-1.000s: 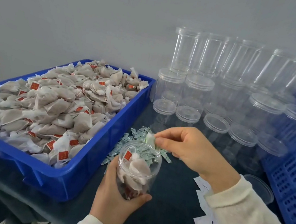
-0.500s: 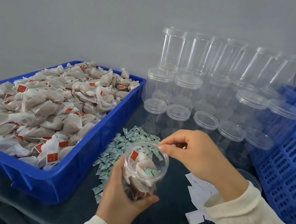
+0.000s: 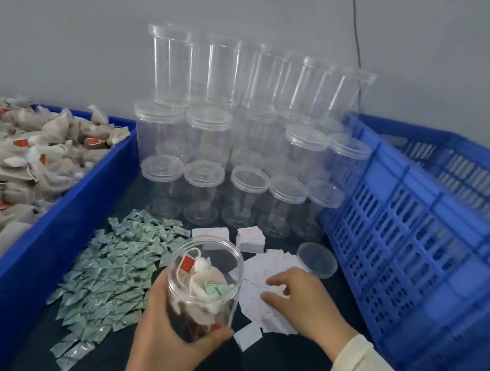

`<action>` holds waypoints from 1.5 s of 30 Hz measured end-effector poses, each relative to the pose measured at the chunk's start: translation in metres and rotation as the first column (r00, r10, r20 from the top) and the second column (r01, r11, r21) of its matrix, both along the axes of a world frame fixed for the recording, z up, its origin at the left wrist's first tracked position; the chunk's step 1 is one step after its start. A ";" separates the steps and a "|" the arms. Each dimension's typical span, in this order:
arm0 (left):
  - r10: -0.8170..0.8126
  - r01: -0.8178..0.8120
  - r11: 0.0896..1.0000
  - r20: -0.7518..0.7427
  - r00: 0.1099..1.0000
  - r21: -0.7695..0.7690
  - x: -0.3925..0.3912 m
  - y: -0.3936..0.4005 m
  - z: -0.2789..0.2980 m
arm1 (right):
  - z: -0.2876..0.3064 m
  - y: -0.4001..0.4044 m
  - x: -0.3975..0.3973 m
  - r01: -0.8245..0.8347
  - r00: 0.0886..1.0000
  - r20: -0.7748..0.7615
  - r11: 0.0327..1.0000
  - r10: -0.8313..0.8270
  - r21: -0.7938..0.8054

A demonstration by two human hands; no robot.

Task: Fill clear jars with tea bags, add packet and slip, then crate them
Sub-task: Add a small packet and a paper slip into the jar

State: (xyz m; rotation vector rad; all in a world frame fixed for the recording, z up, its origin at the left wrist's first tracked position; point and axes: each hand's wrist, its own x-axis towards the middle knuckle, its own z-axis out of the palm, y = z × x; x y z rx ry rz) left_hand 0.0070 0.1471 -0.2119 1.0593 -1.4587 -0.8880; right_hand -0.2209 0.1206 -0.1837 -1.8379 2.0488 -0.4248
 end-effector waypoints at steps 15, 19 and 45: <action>0.022 -0.022 0.999 -0.008 1.000 -0.046 0.022 -0.026 0.002 | 0.016 -0.165 0.075 -0.171 0.968 -0.161 0.976 0.193 0.137; 0.019 -0.020 0.999 -0.014 1.000 -0.040 0.032 -0.033 -0.001 | 0.010 -0.170 0.081 -0.206 0.951 -0.190 0.958 0.244 0.197; 0.112 -0.114 0.988 0.025 0.993 0.108 0.020 -0.024 -0.008 | -0.009 -0.180 0.061 -0.333 0.932 -0.166 0.942 0.322 -0.047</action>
